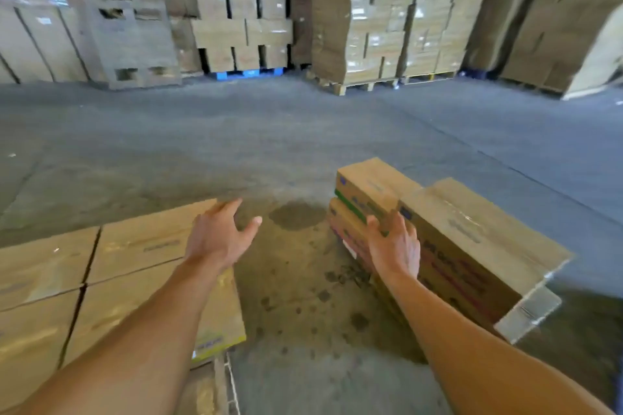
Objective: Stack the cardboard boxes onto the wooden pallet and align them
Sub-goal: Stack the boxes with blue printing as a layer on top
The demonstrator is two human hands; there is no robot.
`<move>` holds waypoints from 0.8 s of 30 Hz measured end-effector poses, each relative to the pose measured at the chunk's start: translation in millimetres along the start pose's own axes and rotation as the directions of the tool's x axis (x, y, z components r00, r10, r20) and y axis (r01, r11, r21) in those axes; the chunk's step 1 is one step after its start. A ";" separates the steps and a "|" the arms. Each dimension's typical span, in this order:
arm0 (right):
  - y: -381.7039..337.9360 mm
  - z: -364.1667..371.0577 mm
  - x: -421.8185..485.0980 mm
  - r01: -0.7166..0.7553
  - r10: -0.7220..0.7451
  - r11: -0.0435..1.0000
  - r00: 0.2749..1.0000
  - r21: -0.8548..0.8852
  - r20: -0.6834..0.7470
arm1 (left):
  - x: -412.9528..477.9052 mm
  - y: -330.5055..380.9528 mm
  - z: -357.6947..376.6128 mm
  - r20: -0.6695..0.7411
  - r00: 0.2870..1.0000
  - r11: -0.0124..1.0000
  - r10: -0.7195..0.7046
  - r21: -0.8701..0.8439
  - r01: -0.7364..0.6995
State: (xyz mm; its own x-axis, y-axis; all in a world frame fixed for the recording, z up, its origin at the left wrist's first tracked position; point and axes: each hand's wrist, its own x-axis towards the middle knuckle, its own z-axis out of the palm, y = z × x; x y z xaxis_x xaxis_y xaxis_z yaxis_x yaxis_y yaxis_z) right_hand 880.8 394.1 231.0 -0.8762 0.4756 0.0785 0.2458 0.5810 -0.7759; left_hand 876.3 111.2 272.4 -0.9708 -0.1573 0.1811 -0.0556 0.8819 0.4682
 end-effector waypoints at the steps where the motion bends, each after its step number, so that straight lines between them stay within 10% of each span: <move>1: 13.3 -10.5 11.7 -0.047 0.047 0.999 0.998 -0.002 -0.040 | 17.0 17.2 9.8 0.020 0.999 0.999 0.036 0.002 -0.036; 12: 232.5 -89.3 123.0 -0.607 0.630 0.772 0.694 0.187 -0.350 | 148.5 225.4 243.0 0.320 0.870 0.926 0.374 -0.185 -0.330; 17: 314.2 -83.9 198.4 -0.730 0.798 0.598 0.505 0.331 -0.329 | 215.0 280.6 370.8 0.441 0.837 0.943 0.324 -0.225 -0.246; 24: 381.9 -64.0 271.7 -0.748 0.870 0.492 0.437 0.447 -0.226 | 284.0 328.8 499.4 0.595 0.796 0.966 0.112 -0.253 0.053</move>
State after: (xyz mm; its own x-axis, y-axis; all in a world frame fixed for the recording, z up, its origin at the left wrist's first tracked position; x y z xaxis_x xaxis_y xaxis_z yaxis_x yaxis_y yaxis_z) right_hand 763.1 787.4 -3.9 -0.0750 0.8631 -0.4993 0.5906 -0.3650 -0.7197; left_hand 465.8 578.5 45.9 -0.9175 0.2386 -0.3182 -0.0460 0.7311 0.6807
